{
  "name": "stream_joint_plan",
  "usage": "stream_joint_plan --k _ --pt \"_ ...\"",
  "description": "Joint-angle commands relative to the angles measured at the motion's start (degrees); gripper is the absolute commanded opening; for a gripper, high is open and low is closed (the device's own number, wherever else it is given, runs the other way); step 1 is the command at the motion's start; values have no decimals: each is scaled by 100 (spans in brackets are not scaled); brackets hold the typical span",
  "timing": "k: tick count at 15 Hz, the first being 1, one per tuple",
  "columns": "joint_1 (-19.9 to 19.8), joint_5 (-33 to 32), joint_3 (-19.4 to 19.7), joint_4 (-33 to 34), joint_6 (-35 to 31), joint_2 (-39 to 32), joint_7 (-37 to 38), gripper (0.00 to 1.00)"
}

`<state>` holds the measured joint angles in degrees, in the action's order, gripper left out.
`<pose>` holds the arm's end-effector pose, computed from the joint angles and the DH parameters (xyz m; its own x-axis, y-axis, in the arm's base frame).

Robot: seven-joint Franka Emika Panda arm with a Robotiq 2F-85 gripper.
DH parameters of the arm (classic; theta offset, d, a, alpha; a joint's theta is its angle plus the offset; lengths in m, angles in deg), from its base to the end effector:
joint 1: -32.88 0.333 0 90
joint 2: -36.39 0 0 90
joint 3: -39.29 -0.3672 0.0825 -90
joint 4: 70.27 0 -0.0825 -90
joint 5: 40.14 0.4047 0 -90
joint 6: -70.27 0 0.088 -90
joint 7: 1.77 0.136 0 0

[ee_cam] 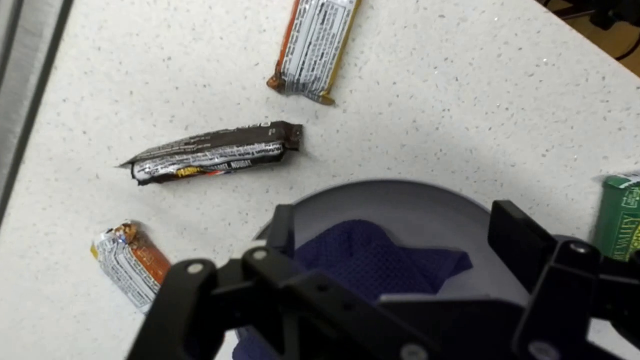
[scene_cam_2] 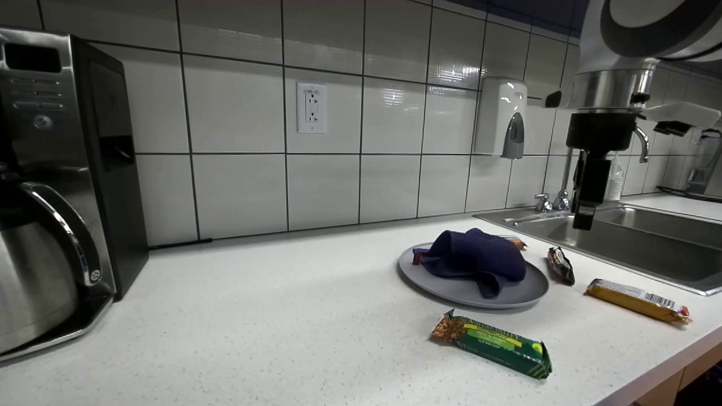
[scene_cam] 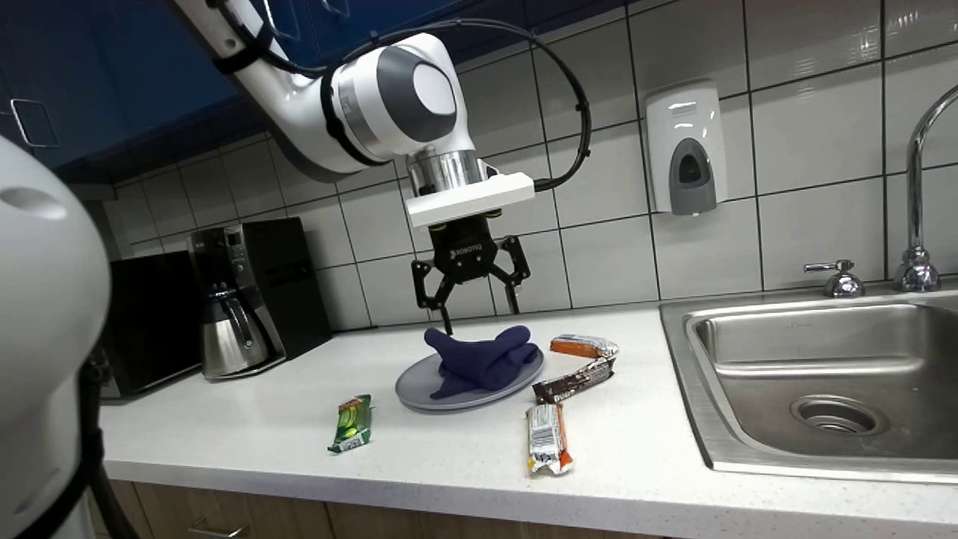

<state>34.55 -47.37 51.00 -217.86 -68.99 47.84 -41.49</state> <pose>0.4363 -0.0786 0.3418 0.8169 0.5767 0.0086 0.5750 -0.8154 0.0680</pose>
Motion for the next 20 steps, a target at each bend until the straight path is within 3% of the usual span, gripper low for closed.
stream_joint_plan --k 1,9,20 --pt "-10 224 -189 307 -372 -535 -410 100" --pt "-124 511 -625 759 -1078 -1461 -553 100" --pt "-282 355 -972 1101 -1216 -2077 -463 100"
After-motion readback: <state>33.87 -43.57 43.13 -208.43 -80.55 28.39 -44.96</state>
